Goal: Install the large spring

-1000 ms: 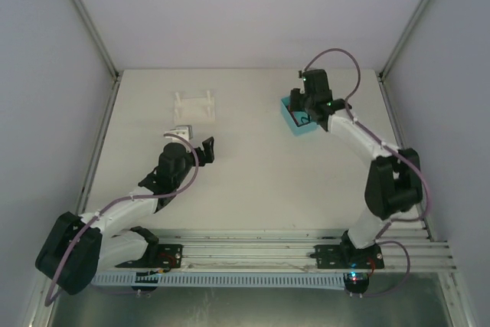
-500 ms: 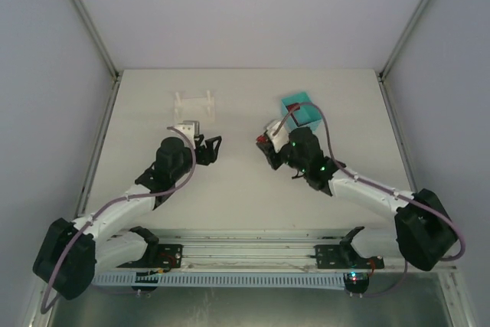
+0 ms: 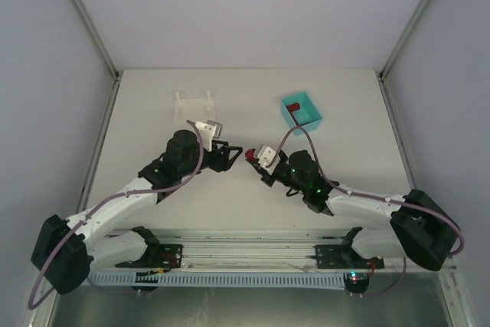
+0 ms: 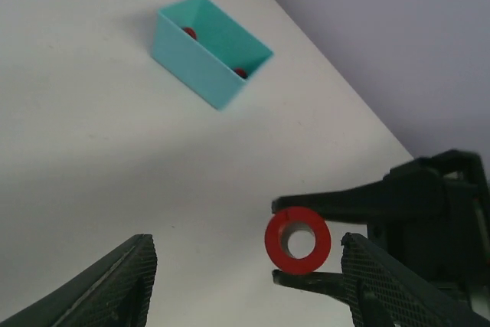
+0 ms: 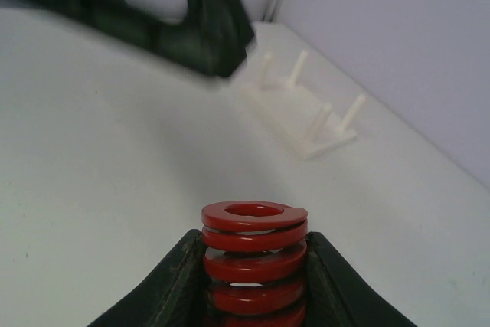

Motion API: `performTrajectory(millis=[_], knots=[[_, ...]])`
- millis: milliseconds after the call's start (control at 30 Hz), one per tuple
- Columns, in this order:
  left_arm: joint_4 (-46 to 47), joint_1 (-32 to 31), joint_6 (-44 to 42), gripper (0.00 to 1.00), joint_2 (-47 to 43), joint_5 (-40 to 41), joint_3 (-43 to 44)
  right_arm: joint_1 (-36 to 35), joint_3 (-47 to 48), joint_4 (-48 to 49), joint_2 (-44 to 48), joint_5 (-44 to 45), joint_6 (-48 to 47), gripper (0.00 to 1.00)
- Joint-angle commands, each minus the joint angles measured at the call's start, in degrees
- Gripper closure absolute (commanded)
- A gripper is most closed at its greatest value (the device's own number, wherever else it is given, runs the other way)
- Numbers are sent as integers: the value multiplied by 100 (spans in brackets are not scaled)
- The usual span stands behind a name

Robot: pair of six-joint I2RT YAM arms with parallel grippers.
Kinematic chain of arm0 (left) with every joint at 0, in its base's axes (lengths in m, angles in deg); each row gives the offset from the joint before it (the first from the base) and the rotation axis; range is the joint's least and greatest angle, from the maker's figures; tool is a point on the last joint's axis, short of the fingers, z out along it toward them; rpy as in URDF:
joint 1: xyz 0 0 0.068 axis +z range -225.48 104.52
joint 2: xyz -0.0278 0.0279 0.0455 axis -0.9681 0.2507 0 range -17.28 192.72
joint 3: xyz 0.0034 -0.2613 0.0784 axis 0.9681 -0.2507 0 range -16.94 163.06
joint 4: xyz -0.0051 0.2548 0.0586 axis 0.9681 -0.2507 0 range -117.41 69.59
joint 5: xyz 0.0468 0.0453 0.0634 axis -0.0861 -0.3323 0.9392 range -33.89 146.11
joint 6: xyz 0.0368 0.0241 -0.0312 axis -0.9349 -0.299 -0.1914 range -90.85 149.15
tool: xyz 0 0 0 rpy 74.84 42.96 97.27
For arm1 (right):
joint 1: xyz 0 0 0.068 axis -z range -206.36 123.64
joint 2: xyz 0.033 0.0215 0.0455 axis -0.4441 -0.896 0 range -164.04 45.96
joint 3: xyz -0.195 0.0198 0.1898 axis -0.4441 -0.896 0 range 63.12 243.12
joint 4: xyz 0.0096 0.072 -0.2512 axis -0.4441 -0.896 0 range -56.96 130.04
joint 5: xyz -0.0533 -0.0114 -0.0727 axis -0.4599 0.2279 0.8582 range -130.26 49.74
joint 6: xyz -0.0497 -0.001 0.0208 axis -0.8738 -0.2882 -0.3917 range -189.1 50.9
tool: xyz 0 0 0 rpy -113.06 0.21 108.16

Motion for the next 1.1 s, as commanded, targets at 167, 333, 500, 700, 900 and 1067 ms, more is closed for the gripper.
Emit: performTrajectory(millis=[167,333,500,700,900,1067], knots=[[-459,-386,-247,35,728,-662,706,-266,24,1005,-48,-1,-312,91],[-476,-437,-241,41,943,-719,803,-296,32,971,-39,55,-415,91],[-524,-452,-217,44,1004,-893,805,-307,41,976,-55,147,-468,91],[-327,-451,-121,55,1018,-1190,731,-339,72,962,-129,137,-501,91],[-340,-455,-70,85,1017,-1323,736,-351,112,819,-136,218,-524,86],[-438,-446,-82,100,917,-1250,768,-349,294,486,-205,455,-577,59]])
